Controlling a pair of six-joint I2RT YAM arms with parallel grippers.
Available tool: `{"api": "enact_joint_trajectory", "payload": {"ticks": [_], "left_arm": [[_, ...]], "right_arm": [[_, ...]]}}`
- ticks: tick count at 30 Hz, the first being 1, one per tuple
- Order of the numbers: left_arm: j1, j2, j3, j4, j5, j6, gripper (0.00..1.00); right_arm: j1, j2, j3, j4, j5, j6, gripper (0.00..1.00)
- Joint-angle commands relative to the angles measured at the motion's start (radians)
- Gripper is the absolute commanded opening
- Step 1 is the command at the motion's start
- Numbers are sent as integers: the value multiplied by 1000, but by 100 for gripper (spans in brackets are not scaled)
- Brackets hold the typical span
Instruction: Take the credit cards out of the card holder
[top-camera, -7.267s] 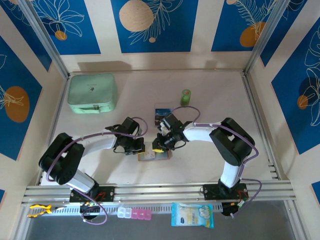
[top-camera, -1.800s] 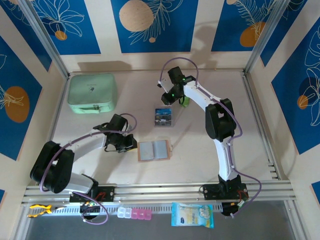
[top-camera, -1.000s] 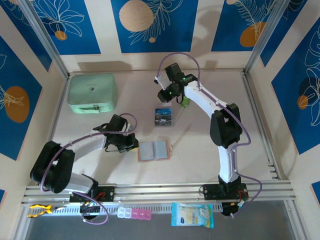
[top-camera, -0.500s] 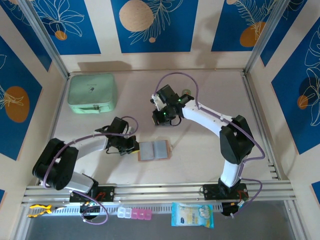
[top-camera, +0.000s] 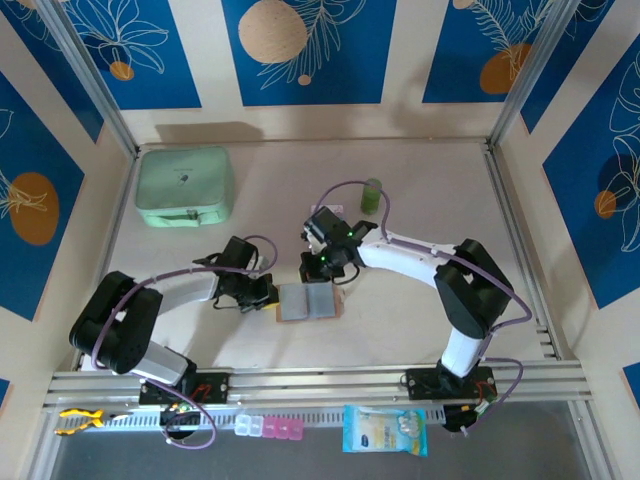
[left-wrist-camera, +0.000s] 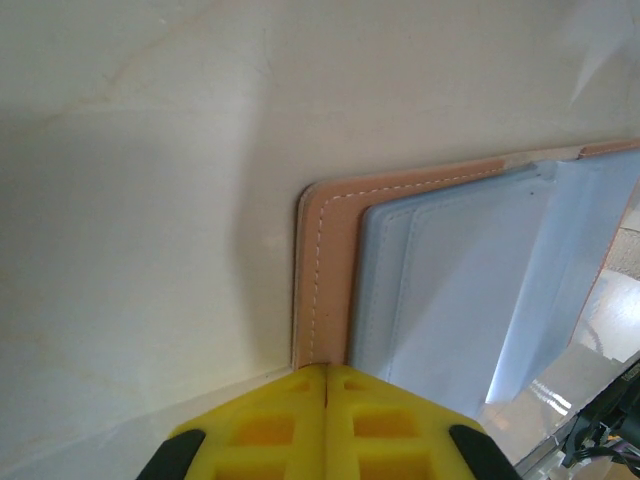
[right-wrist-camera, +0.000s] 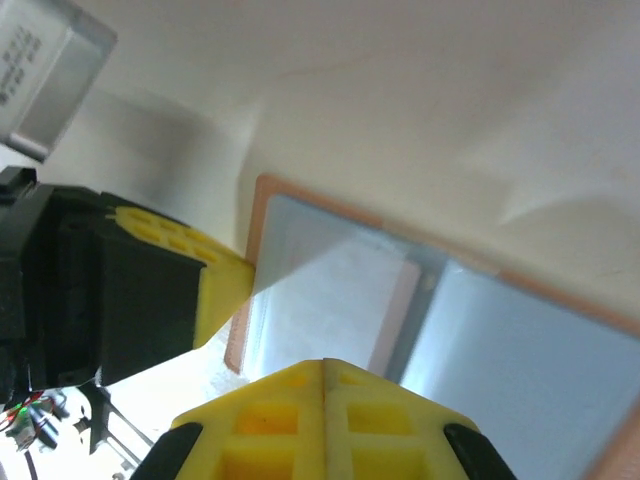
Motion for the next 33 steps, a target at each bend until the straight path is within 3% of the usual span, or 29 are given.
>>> {"api": "enact_joint_trajectory", "payload": {"ticks": [1,8,24,33], "left_arm": [[-6,12,-8,-41,-37,37,0],[-5,-3,-12,-54,-47,42,0],[-6,5,-8,-57,-49,44,0],[-5,16,-4,-59,-48,48,0]], "right_arm": [[1,-35,-59,92,-91,123,6],[3,-29,-150,226,-186,231,26],[17,98,-105,251,-258,249,28],[23,135,-67,125,-176,212,31]]}}
